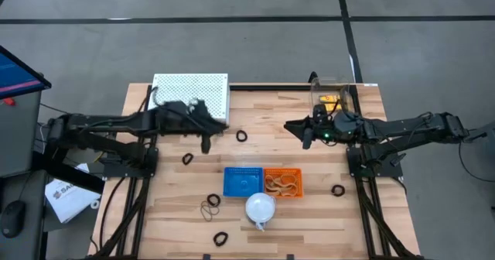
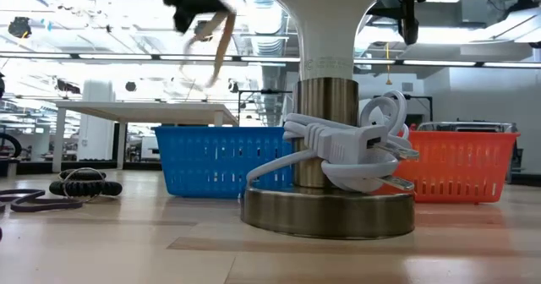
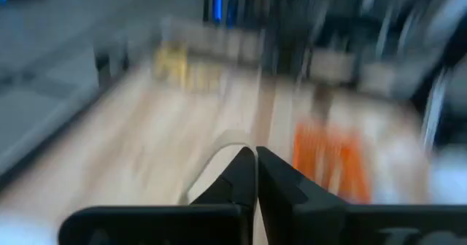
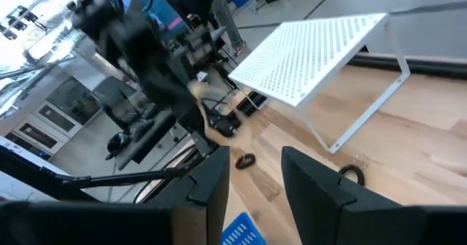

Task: Pick & Place Office Desk Supplies
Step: Put the brown rubber band into the orange basket

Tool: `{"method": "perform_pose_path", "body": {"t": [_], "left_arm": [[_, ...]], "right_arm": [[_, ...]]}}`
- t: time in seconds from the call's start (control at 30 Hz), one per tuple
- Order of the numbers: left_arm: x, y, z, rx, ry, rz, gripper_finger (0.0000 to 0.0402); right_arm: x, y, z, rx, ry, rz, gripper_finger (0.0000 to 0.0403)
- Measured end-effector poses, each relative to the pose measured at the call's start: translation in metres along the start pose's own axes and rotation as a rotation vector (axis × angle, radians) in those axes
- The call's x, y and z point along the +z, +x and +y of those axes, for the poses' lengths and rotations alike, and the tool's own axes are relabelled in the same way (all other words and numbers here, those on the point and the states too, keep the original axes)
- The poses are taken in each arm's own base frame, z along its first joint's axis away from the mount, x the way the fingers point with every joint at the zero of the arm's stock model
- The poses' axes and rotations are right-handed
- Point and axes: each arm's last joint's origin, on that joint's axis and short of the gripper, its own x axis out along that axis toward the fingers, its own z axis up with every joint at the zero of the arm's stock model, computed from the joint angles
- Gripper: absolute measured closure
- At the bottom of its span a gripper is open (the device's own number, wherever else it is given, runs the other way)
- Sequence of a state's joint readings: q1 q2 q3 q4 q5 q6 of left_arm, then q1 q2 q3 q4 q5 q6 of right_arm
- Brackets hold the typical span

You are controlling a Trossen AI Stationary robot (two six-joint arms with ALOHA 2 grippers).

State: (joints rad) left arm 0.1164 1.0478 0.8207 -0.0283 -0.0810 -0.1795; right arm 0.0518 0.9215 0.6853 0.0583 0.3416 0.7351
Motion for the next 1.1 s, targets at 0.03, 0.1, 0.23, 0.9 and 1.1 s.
{"method": "perform_pose_path", "body": {"t": [0.03, 0.1, 0.23, 0.9, 1.1], "left_arm": [[0.006, -0.001, 0.001, 0.0, -0.027, -0.058, 0.04], [0.019, 0.0, 0.004, -0.01, -0.082, -0.188, 0.04], [0.031, 0.01, 0.004, -0.047, -0.143, -0.353, 0.0399], [0.049, 0.089, -0.008, -0.196, -0.329, -0.523, 0.0399], [0.062, 0.095, -0.011, -0.216, -0.326, -0.549, 0.0399]], "right_arm": [[0.001, 0.0, 0.0, 0.0, -0.006, -0.006, 0.028], [0.003, 0.001, 0.0, 0.006, -0.001, -0.022, 0.028], [0.008, 0.001, 0.003, 0.04, -0.016, -0.074, 0.028], [0.025, 0.0, 0.011, 0.111, -0.221, -0.241, 0.028], [0.034, 0.015, 0.018, 0.081, -0.262, -0.25, 0.028]]}}
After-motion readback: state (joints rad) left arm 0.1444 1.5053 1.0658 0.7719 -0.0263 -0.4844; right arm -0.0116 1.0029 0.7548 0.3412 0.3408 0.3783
